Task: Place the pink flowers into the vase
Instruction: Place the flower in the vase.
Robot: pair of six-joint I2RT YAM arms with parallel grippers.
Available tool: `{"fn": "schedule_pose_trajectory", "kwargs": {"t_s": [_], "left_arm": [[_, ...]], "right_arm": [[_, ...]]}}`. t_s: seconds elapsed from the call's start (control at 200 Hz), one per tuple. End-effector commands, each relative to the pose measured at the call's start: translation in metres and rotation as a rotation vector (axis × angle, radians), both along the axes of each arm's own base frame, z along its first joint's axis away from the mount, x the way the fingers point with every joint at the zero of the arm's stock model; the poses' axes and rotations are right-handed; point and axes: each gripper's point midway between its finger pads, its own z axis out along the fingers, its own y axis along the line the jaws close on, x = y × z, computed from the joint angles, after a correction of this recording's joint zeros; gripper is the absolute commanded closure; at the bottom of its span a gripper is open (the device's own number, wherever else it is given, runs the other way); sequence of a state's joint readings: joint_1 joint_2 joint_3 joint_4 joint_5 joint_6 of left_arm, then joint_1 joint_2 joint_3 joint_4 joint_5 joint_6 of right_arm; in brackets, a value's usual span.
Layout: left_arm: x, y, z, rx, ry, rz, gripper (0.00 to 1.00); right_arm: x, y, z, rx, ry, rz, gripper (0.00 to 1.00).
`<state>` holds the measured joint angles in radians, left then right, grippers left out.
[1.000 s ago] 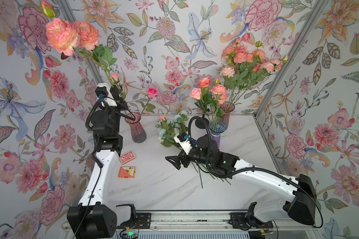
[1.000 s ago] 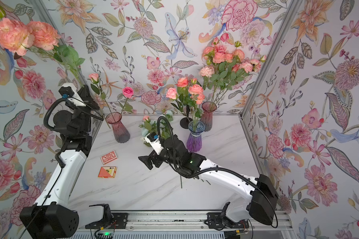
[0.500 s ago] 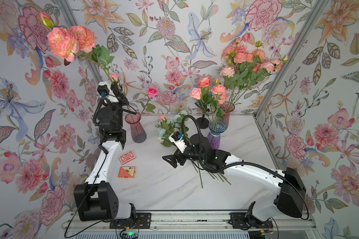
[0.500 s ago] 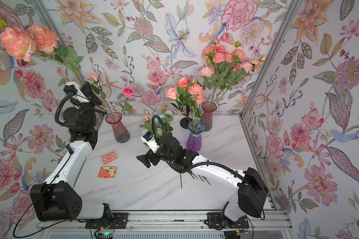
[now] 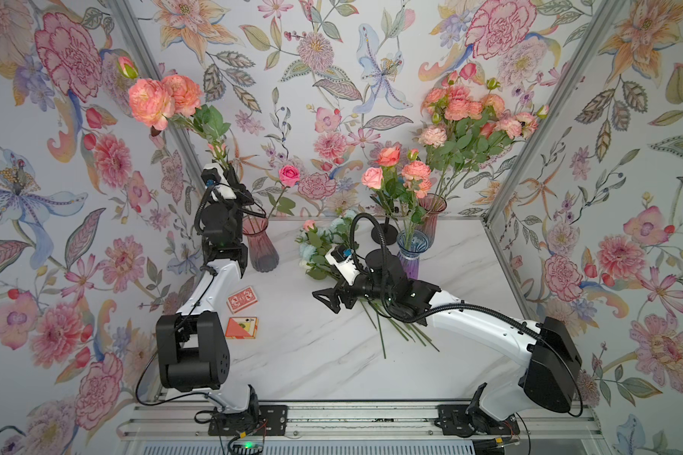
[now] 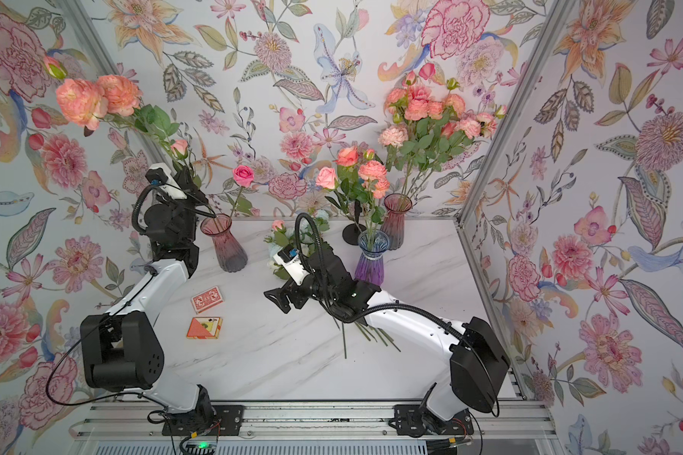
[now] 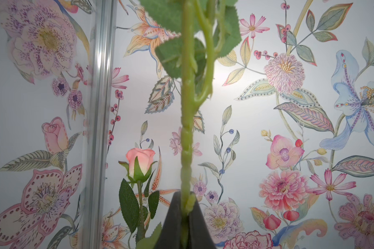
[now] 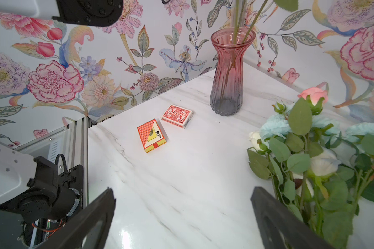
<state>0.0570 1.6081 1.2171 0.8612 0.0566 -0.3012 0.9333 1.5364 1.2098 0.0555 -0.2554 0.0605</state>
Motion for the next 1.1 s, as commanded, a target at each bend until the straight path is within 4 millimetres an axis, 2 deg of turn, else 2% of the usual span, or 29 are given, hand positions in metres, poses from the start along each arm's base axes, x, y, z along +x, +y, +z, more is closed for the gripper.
{"fn": "schedule_pose_trajectory", "kwargs": {"t_s": [0.0,0.285,0.635,0.801,1.096], "left_arm": [[0.009,-0.005,-0.02,0.003,0.027,-0.047,1.0],[0.034,-0.007,-0.077,0.015,0.166,-0.058,1.0],[0.046,-0.009,-0.137,0.018,0.307,-0.067,1.0],[0.044,-0.01,-0.153,0.021,0.343,-0.064,1.0],[0.039,-0.012,-0.167,0.016,0.382,-0.068,1.0]], "right_arm": [[0.002,0.003,0.018,0.059,-0.025,0.009,0.0],[0.001,0.0,0.017,0.074,-0.011,-0.001,0.01],[-0.001,-0.001,0.018,0.085,0.002,-0.005,0.01],[-0.003,-0.004,0.019,0.092,0.006,-0.008,0.0],[-0.006,-0.011,0.024,0.108,0.018,-0.017,0.01]]}}
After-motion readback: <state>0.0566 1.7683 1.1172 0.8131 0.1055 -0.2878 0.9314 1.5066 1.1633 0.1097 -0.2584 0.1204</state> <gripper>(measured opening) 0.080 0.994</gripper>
